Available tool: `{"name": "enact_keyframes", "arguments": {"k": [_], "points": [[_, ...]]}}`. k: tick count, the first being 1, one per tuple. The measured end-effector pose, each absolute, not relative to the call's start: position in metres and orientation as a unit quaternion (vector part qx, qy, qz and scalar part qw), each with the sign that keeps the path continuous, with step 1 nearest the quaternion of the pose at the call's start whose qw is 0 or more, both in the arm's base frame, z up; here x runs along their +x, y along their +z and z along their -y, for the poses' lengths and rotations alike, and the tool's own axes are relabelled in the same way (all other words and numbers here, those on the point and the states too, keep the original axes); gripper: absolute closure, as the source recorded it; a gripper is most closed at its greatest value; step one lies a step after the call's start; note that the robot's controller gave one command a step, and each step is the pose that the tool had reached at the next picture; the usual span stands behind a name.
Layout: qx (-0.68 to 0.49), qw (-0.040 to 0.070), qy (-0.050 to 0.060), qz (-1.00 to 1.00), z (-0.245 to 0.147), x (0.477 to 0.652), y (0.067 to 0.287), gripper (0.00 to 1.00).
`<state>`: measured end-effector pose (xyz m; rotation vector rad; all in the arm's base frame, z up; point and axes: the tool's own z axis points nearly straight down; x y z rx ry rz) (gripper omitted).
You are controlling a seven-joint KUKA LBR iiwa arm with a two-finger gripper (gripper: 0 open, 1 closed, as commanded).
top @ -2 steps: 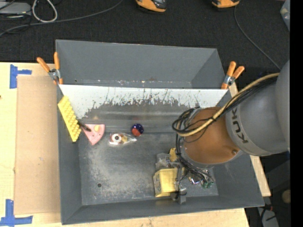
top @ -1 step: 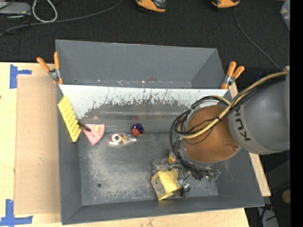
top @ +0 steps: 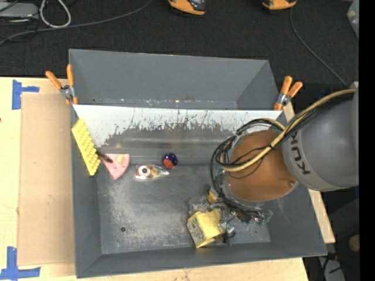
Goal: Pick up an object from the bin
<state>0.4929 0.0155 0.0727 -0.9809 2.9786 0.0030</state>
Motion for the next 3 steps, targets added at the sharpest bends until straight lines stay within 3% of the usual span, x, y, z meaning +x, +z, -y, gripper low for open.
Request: {"name": "enact_keyframes", "arguments": {"k": [2,3], "points": [[-0.314,0.003,0.002,-0.950,-0.017,0.492,0.077,1.00],[-0.313,-0.003,0.004,-0.950,-0.017,0.489,0.104,1.00]]}}
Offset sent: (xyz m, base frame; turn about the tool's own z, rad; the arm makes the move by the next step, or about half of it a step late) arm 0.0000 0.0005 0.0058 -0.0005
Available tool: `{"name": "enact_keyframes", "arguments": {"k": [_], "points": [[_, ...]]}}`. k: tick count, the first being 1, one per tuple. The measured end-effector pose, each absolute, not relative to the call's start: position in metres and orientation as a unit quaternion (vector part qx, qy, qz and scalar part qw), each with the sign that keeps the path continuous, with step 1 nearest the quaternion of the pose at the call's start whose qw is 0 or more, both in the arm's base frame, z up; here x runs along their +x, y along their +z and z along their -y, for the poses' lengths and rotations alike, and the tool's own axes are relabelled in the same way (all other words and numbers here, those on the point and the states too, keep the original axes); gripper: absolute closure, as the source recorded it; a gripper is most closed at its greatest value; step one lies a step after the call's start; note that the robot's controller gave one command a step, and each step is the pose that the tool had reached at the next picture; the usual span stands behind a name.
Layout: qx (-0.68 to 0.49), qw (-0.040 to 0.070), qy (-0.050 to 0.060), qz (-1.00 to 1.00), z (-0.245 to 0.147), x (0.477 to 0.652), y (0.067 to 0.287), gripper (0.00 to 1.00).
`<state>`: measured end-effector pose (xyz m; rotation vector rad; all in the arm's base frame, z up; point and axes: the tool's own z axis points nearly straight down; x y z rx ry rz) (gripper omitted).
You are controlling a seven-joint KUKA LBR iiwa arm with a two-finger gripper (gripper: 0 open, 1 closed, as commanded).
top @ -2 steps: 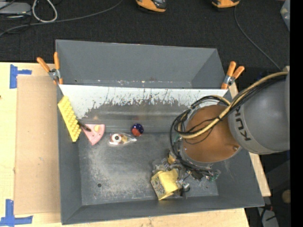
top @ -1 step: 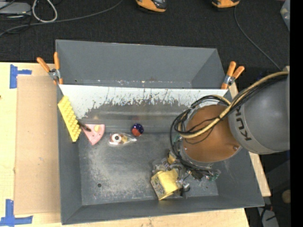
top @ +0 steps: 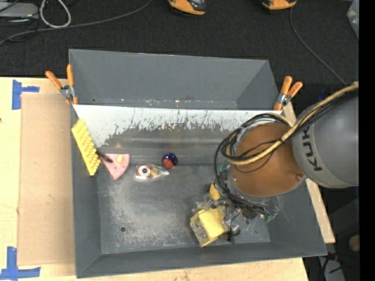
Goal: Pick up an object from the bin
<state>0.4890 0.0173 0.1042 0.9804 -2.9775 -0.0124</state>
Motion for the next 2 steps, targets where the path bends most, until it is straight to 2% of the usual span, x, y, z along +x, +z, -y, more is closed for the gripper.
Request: {"name": "enact_keyframes", "arguments": {"k": [1,2], "points": [[0.312,0.001,-0.003,0.950,-0.018,0.491,0.141,1.00],[0.311,-0.001,-0.003,0.950,-0.019,0.492,0.156,1.00]]}}
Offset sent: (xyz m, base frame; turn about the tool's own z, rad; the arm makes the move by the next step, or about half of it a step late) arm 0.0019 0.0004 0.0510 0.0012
